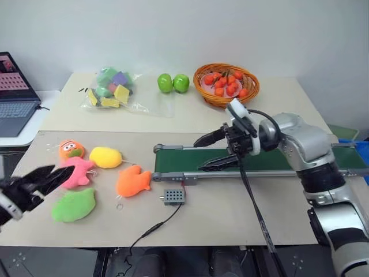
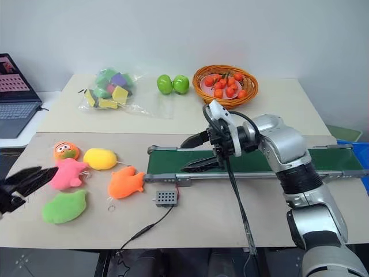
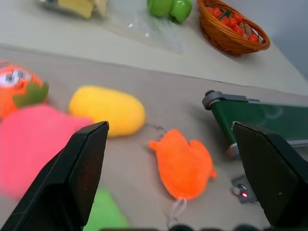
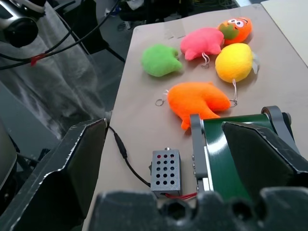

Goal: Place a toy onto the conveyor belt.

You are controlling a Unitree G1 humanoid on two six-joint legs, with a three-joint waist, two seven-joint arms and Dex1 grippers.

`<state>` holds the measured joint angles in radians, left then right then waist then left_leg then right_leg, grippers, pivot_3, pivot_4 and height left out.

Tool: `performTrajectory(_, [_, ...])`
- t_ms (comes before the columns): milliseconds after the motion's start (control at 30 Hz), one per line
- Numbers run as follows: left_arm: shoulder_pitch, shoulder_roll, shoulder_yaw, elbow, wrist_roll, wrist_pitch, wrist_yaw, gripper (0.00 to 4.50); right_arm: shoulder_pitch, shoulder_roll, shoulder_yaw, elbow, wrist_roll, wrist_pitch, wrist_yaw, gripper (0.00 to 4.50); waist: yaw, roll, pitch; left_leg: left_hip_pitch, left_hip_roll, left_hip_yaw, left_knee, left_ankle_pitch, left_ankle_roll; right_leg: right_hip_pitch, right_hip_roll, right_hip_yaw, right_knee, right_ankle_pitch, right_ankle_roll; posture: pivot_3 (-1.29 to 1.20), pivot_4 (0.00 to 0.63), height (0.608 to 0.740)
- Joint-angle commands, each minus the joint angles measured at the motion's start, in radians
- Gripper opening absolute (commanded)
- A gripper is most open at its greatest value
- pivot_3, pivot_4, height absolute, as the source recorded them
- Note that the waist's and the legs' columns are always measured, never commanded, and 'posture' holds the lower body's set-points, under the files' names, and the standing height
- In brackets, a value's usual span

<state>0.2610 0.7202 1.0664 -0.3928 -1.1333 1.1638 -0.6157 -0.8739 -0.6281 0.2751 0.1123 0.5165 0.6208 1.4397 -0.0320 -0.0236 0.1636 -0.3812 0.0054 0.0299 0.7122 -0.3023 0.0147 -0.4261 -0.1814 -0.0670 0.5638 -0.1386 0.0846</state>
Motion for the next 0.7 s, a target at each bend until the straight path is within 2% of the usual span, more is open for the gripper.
performTrajectory(33, [0.149,-0.055,0.214,0.078,-0.188,0.052,0.041,4.37,-0.058,0.027,0.009,0.051,-0.036,-0.075,0.065,4.50,-0.007,0.000,0.000,0.000,0.000,0.000,0.000,0.000,0.000,0.000,0.000,0.000,0.000,0.000,0.000,0.00,0.150,0.738])
performTrajectory(167, [0.247,-0.085,0.234,0.149,-0.271,0.044,0.054,4.37,-0.085,0.052,0.007,0.094,-0.055,-0.092,0.090,4.50,-0.009,0.000,0.000,0.003,0.001,0.001,0.000,-0.001,-0.002,0.000,0.001,0.000,0.005,-0.003,-0.003,0.00,0.150,0.738])
performTrajectory(267, [0.288,-0.135,0.189,0.196,-0.255,0.009,0.046,4.37,-0.102,0.057,0.009,0.110,-0.068,-0.098,0.118,4.50,-0.003,0.000,0.000,0.005,0.001,0.000,0.000,-0.002,-0.001,0.000,0.001,0.000,0.010,-0.006,-0.007,0.00,0.150,0.738])
performTrajectory(400, [0.288,-0.194,0.123,0.248,-0.254,-0.023,0.067,4.37,-0.116,0.053,0.009,0.119,-0.080,-0.099,0.138,4.50,-0.002,-0.001,-0.001,0.008,0.005,0.000,0.000,-0.004,-0.001,0.001,0.004,0.000,0.015,-0.009,-0.012,0.00,0.150,0.738])
performTrajectory(533, [0.256,-0.270,0.066,0.397,-0.223,-0.083,0.053,4.37,-0.124,0.033,-0.006,0.116,-0.092,-0.095,0.127,4.50,-0.005,0.000,-0.001,0.011,0.006,0.000,-0.001,-0.005,-0.003,0.001,0.005,-0.001,0.016,-0.011,-0.014,0.00,0.150,0.738])
performTrajectory(700, [0.251,-0.282,0.017,0.480,-0.190,-0.130,0.009,4.37,-0.118,-0.006,-0.007,0.093,-0.095,-0.074,0.140,4.50,-0.008,-0.002,-0.002,0.011,0.010,0.000,-0.001,-0.006,-0.005,0.002,0.010,-0.001,0.016,-0.011,-0.015,0.00,0.150,0.738])
